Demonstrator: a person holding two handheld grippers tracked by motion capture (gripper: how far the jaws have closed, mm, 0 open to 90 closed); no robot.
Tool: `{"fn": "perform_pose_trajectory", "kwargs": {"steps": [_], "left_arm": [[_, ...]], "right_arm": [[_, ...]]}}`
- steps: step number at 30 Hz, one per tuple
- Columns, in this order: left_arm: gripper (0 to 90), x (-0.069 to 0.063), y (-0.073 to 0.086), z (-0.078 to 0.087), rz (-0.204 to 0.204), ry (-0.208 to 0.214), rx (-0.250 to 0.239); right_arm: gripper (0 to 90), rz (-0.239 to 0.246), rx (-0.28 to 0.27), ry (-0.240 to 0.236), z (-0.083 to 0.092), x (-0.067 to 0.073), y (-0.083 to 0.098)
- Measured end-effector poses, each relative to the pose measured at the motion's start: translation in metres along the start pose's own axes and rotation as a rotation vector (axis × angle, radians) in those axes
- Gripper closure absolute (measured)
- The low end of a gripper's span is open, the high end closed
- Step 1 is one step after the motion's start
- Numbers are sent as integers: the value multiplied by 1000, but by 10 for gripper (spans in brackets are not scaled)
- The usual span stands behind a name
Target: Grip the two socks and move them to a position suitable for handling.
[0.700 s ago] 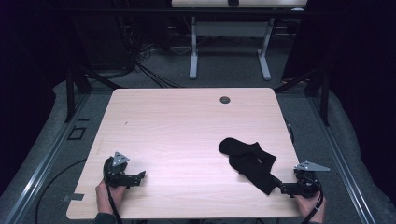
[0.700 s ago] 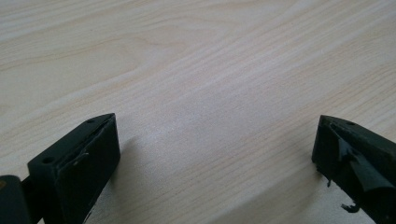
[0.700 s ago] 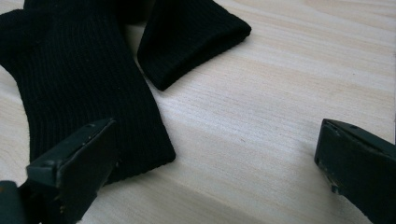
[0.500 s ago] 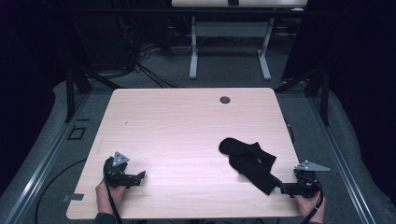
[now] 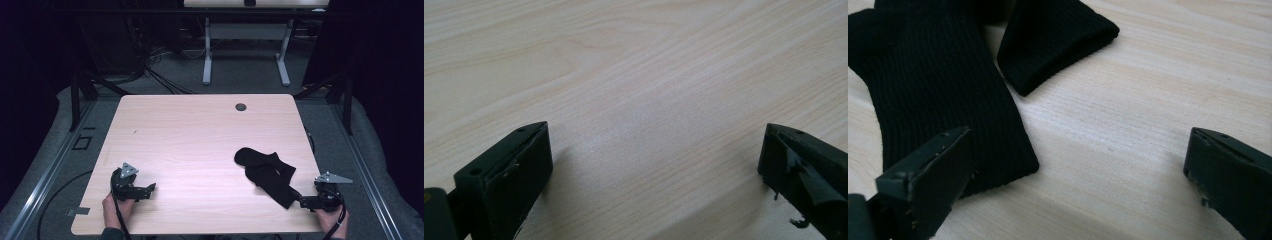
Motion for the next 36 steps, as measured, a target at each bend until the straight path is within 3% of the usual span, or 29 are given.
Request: {"fn": "perform_pose_trajectory", "kwargs": {"steps": [4,8,14,17,20,24,27,29,34,36], "left_arm": [[8,0,0,0,-1,-4,-2],[8,0,0,0,-4,0,1],[8,0,0,0,-4,0,1],[8,0,0,0,-4,0,1],[8,0,0,0,-5,0,1],[9,0,0,0,-1,1,-2],[10,0,0,0,1,-3,-5],[11,0,0,0,1,-3,-6],[11,0,0,0,0,-3,-6],[11,0,0,0,0,-4,-6]], "right_arm": [[0,-30,-2,-9,3,4,-1],[0,-22,-24,-26,14,16,-12],[0,41,-53,-62,28,47,-37],[0,81,-38,-79,26,66,-47],[18,130,-7,-95,19,84,-55],[137,191,6,-127,5,105,-64],[174,224,27,-131,-7,118,-70],[214,249,46,-125,-15,122,-73],[366,233,120,-110,-41,125,-74],[455,245,147,-83,-49,126,-71]]}}
Point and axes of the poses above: each handheld gripper's, and its own axes: z roughly backward along the jaws, y roughly out of its underside, x roughly to its left, the point moved 2 cm from there along -z, roughly forward along the jaws, and after that the axes turned 2 degrees about y, right-handed, at the moved point
